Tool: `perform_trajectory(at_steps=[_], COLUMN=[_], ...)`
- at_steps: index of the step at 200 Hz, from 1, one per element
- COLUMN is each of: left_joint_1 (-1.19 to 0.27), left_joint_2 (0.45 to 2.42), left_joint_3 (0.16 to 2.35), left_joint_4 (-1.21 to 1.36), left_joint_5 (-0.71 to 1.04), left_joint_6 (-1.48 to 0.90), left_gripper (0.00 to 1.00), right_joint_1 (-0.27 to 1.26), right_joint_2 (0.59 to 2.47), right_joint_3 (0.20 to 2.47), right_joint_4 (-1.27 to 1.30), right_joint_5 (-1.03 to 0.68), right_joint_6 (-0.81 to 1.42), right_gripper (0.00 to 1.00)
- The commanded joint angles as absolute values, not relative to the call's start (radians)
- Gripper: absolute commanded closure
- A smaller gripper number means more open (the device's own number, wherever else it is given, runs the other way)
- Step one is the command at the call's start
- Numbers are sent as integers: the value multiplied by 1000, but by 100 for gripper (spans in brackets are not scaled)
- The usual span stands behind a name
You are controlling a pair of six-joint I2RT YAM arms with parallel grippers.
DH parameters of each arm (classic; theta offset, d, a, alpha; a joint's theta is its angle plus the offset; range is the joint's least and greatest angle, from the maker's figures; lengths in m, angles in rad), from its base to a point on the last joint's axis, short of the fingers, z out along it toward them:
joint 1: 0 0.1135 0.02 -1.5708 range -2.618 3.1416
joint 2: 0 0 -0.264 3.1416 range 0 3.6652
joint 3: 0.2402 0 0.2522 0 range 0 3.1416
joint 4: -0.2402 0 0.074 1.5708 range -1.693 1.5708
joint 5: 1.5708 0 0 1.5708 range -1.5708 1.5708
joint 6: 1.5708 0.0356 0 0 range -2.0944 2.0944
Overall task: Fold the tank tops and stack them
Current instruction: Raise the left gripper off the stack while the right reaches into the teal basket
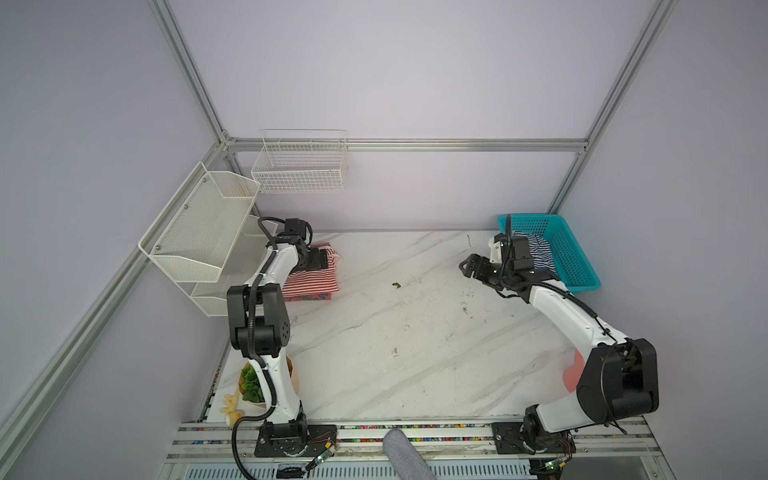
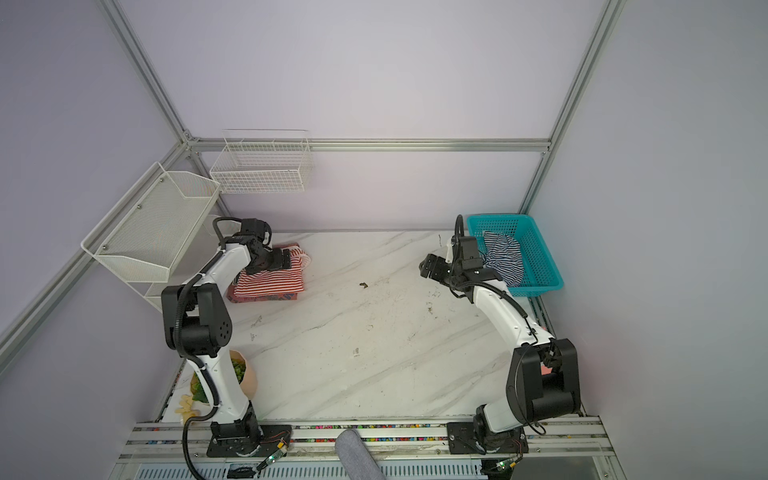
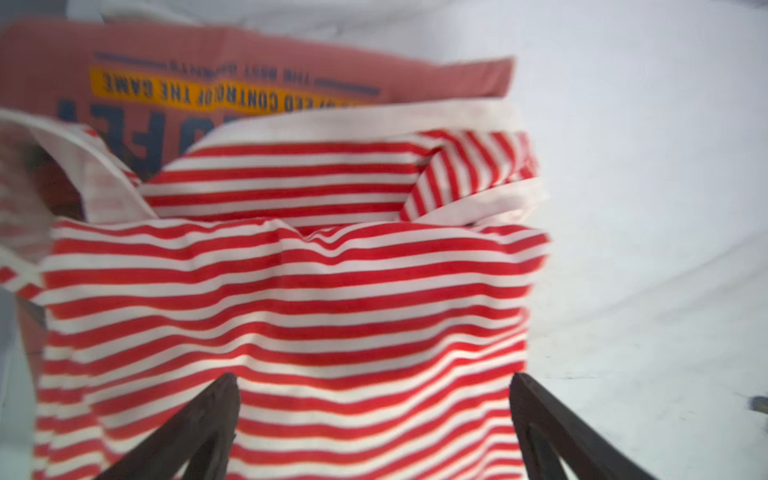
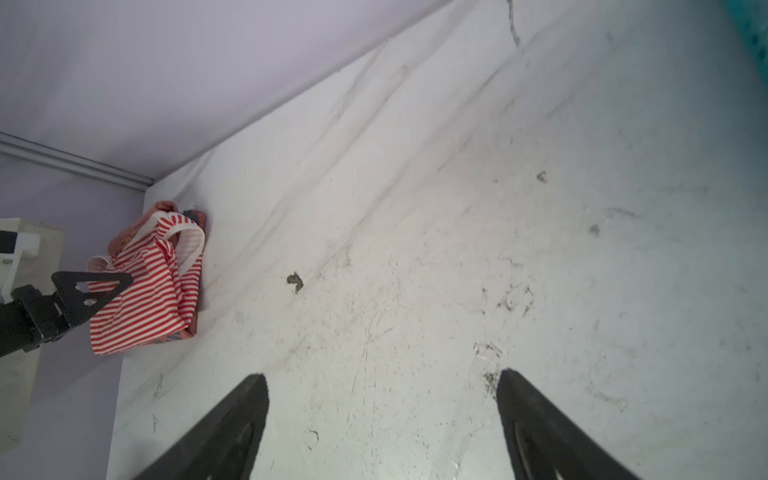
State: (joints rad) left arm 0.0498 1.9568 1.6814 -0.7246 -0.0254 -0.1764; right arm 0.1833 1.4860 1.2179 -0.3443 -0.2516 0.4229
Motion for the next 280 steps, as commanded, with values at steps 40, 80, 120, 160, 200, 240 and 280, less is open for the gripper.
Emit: perform_trajectory(at_steps=[40, 80, 120, 160, 200, 240, 280], left_joint_1=[-150, -279, -390, -452, -477, -484, -491], left_joint_2=[1645, 1585, 1588, 1612, 1637, 1660, 1651], left_joint_3=[1588, 1495, 1467, 1444, 1442, 1461, 1464], left_joint_4=[-537, -479, -479, -479, -482, -495, -502], left_joint_5=[72, 126, 133, 138, 139, 146, 141], left_joint_6=[-269, -305, -311, -321, -325, -326, -324], left_gripper=[0, 0, 0, 0, 0, 0, 0], right_joint_1=[-81, -207, -239, -242, -244, -246, -250], right_joint_2=[1680, 1911, 2137, 2313, 2385, 2403, 2320], right_joint_3=[1555, 1739, 1901, 2033, 2035, 1999, 1966], right_joint_4=[-513, -590, -650, -708, -716, -710, -690], right_joint_5=[-60, 14, 15, 20, 9, -20, -21], right_joint_6=[338, 303, 274, 254, 246, 236, 229], right_gripper=[16, 16, 10, 10, 16, 60, 100])
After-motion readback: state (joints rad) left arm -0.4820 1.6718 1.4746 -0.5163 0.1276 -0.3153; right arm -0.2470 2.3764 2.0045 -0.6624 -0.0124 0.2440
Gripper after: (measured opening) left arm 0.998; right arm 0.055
